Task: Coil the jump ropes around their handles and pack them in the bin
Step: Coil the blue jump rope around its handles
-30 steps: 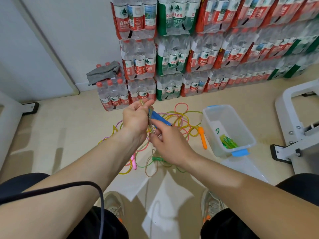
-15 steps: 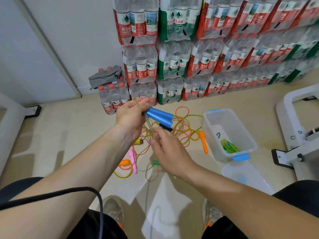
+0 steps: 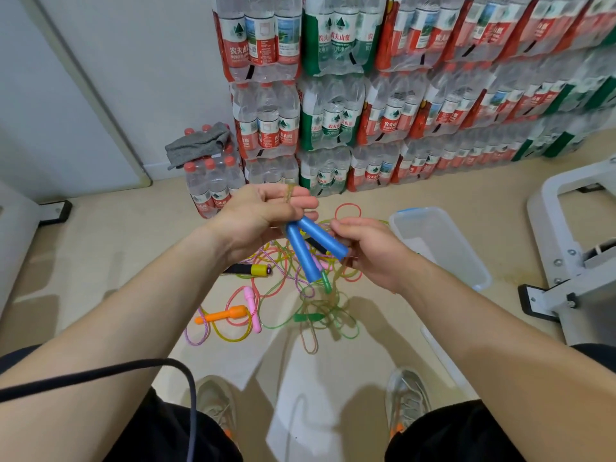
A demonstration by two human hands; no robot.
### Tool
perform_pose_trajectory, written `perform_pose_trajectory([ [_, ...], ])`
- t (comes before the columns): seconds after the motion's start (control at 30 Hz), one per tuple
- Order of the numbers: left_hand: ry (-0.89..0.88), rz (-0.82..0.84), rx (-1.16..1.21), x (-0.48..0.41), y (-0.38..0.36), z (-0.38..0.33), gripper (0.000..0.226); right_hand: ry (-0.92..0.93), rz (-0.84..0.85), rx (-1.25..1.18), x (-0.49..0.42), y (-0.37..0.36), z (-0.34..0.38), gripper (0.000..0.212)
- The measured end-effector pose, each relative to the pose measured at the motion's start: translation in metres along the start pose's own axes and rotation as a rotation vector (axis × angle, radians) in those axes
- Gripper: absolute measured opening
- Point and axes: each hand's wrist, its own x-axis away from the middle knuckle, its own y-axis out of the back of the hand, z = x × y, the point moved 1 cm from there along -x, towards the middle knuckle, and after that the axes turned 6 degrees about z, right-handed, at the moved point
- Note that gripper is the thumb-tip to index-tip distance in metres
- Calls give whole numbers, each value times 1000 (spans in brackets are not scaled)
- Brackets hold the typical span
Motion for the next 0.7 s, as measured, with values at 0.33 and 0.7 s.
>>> perform_pose_trajectory([
  [0.33,-90,-61,-351,-1,-5,13,30,74,9,210,-1,-6,9,20],
  [0.7,-69,-65,-150,-1,-15,27,17,97,-17,181,-4,-1,5,26],
])
